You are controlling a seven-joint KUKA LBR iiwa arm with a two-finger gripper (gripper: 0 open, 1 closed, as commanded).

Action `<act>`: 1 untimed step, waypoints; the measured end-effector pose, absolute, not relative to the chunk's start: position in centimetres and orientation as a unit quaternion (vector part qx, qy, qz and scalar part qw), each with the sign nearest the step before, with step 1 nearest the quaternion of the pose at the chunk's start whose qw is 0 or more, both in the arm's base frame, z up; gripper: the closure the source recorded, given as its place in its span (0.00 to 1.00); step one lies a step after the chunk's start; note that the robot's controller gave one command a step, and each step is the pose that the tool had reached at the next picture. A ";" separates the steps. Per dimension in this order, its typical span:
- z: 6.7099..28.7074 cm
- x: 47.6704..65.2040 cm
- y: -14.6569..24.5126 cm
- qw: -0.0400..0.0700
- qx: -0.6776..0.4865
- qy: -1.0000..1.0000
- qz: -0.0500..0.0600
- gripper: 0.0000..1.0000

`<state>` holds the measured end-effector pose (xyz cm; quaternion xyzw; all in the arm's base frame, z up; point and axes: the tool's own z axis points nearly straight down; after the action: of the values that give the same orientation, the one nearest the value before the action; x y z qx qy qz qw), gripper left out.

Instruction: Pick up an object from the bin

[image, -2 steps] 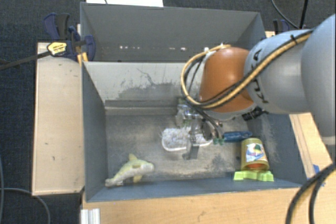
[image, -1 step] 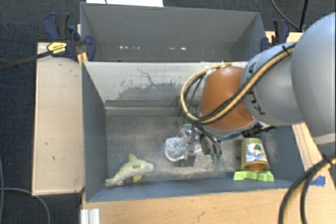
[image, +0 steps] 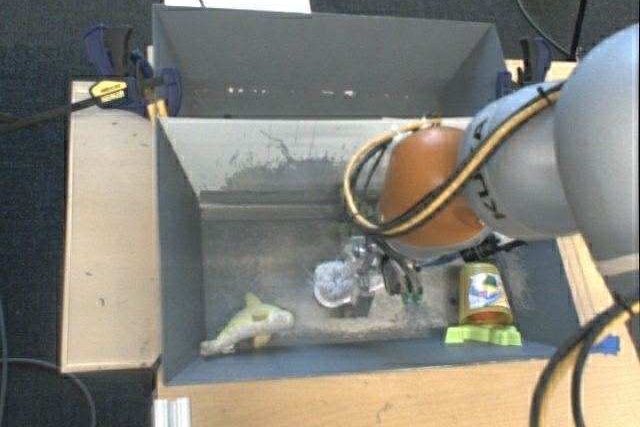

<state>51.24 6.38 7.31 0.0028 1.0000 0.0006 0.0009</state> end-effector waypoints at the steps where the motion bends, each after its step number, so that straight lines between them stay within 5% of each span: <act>1: 11.3 51.1 5.9 -0.003 -0.002 1.000 0.000 1.00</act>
Offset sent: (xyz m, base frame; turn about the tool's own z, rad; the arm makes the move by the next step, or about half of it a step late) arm 0.0158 0.0150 0.2191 -0.0042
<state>51.13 5.91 11.28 -0.0018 1.0000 -0.0001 -0.0033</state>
